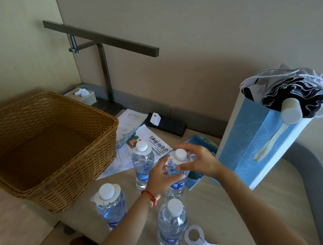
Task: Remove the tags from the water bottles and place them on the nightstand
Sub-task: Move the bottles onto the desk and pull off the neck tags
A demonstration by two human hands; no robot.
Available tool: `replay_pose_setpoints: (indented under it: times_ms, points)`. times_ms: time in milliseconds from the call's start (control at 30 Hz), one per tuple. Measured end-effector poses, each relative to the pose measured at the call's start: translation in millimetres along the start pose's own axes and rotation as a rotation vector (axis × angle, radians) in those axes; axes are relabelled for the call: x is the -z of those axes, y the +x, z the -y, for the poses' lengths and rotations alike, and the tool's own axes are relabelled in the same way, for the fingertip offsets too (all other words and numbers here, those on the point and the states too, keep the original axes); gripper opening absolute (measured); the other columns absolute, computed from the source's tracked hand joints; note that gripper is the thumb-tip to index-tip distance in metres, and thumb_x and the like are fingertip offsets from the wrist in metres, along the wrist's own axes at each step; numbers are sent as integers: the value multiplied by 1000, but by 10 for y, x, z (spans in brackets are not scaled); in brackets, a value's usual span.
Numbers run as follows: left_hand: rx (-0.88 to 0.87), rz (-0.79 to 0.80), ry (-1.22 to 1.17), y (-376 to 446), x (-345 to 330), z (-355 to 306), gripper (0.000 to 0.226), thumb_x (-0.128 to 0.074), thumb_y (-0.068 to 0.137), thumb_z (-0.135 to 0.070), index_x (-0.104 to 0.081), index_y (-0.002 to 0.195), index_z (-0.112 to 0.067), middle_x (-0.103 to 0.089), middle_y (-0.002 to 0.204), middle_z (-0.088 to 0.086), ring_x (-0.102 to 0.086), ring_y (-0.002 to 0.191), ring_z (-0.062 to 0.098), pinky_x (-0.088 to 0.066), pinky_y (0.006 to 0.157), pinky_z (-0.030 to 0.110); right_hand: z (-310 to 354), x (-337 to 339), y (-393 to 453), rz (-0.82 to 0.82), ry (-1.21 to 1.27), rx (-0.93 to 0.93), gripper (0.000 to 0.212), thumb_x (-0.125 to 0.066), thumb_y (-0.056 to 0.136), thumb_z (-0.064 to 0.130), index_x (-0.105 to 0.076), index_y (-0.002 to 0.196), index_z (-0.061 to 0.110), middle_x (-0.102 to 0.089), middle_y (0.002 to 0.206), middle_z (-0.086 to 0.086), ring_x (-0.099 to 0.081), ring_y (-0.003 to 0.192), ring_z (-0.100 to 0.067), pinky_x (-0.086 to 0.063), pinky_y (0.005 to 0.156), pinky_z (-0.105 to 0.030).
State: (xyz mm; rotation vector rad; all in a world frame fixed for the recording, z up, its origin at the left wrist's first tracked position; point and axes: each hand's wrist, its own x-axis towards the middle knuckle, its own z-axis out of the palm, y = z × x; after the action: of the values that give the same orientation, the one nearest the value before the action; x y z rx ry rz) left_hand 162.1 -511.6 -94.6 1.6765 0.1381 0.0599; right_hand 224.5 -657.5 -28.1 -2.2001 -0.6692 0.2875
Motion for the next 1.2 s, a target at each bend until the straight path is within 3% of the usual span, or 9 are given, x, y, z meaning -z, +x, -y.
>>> replay_pose_setpoints:
  times_ms: [233,400,567,767,967,1033,1100,1200]
  points:
    - [-2,11,-27,3,-3,8,75,-79,69,-19,-41,134,-17,-55,130,3,-52,119,18,-47,98,37,51,30,-29,-25,0,24,57,-80,67,20,-56,119,26,-59,118,5,-53,103,-11,-46,89,-26]
    - [15,16,-38,11,-2,14,71,-79,68,-22,-44,130,-21,-55,127,-4,-51,115,12,-47,82,15,104,58,-55,-55,2,39,54,-78,70,19,-55,119,24,-58,121,1,-52,105,-11,-42,86,-19]
    - [32,17,-54,25,1,49,72,-79,68,-19,-43,131,-20,-56,126,-1,-53,117,17,-47,89,25,132,80,-55,-70,-24,70,52,-78,69,22,-56,117,26,-57,119,3,-51,104,-10,-41,79,-13]
    - [30,35,-44,23,12,43,75,-78,70,-20,-41,135,-20,-53,133,4,-49,122,20,-46,99,40,128,175,-110,-136,-11,84,46,-78,69,25,-56,109,34,-53,105,16,-53,93,-2,-42,71,-7]
    - [-8,29,-46,16,0,23,64,-78,69,-16,-47,124,-31,-57,124,-2,-52,117,17,-49,83,15,-119,230,-349,-249,113,-34,47,-80,68,21,-61,111,26,-63,108,4,-59,98,-10,-45,82,-18]
    - [-8,20,-69,16,-1,24,65,-80,66,-18,-48,120,-33,-59,122,0,-54,116,18,-48,89,21,-245,180,-444,-242,96,-103,50,-80,67,23,-61,113,23,-63,107,4,-60,97,-10,-47,84,-22]
    - [-12,19,-81,18,5,34,65,-80,65,-19,-48,121,-31,-59,123,3,-54,116,20,-46,97,34,-389,95,-543,-227,43,-146,49,-80,67,27,-61,113,25,-61,105,8,-58,92,-2,-44,78,-13]
    - [-21,16,-75,18,11,39,60,-80,65,-17,-50,115,-34,-60,120,2,-56,114,19,-46,99,40,-624,-83,-682,-203,-60,-181,48,-78,68,31,-60,113,27,-60,105,10,-54,86,2,-39,72,-6]
